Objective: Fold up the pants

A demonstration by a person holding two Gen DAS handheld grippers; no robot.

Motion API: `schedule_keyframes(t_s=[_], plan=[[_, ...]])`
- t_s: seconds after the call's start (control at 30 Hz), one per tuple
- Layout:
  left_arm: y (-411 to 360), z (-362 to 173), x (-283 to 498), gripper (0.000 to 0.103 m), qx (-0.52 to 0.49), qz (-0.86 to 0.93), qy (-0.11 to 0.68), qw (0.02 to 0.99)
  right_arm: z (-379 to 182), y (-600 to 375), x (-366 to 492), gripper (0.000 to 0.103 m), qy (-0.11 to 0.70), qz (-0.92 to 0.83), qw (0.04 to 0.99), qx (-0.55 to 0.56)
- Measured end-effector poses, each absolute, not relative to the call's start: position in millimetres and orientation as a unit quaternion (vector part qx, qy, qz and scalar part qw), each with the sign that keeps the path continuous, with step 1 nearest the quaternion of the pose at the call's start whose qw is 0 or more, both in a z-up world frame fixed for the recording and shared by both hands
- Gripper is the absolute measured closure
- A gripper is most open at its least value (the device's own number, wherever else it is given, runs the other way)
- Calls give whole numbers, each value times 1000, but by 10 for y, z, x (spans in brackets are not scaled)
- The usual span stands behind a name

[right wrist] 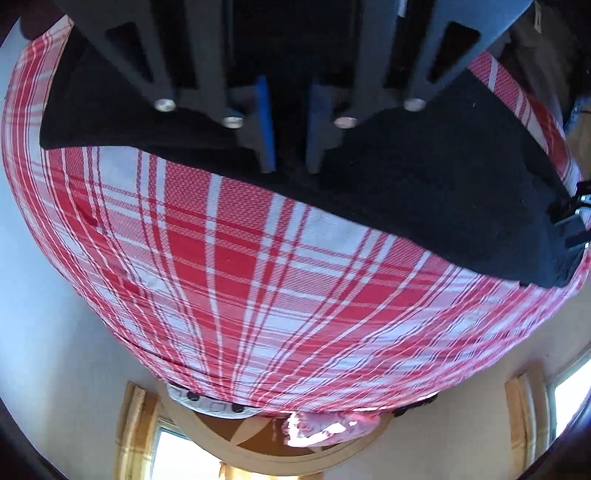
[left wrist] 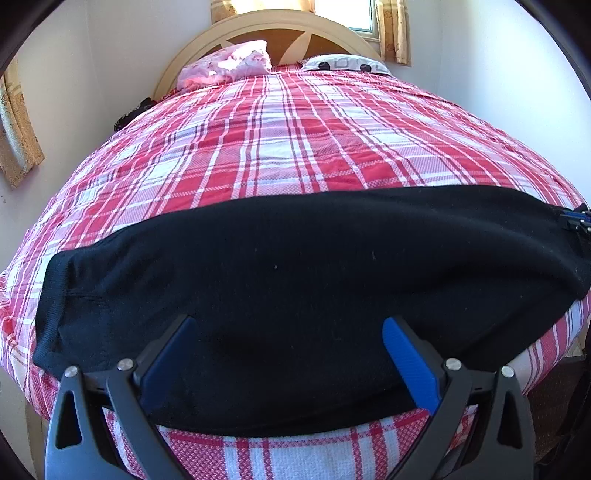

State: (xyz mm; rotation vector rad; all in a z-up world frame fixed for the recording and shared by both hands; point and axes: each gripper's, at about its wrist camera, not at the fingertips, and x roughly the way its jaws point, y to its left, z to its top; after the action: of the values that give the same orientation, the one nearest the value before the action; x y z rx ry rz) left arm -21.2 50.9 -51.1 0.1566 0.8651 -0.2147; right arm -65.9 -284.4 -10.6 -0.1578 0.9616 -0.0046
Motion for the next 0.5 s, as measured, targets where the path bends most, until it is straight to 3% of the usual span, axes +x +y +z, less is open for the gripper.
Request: schedule_keyframes(t_s=[0.1,0.3,0.43,0.5], plan=[[529,-510,-211,0,73,-100,419,900,-66,-2729,-679,94,463,-9,879,-115],[546,-508,-212,0,74,-99,420,899,167,-2743,-654,94,391,-45,910,-128],[568,-506,-218,0,78,-98,418,900,-82,-2901,-543,92,418,-17,905,-70],[592,-510,-200,0,75,-95,420,900,-15,-3045,-606,84,398,-2,917,-19]])
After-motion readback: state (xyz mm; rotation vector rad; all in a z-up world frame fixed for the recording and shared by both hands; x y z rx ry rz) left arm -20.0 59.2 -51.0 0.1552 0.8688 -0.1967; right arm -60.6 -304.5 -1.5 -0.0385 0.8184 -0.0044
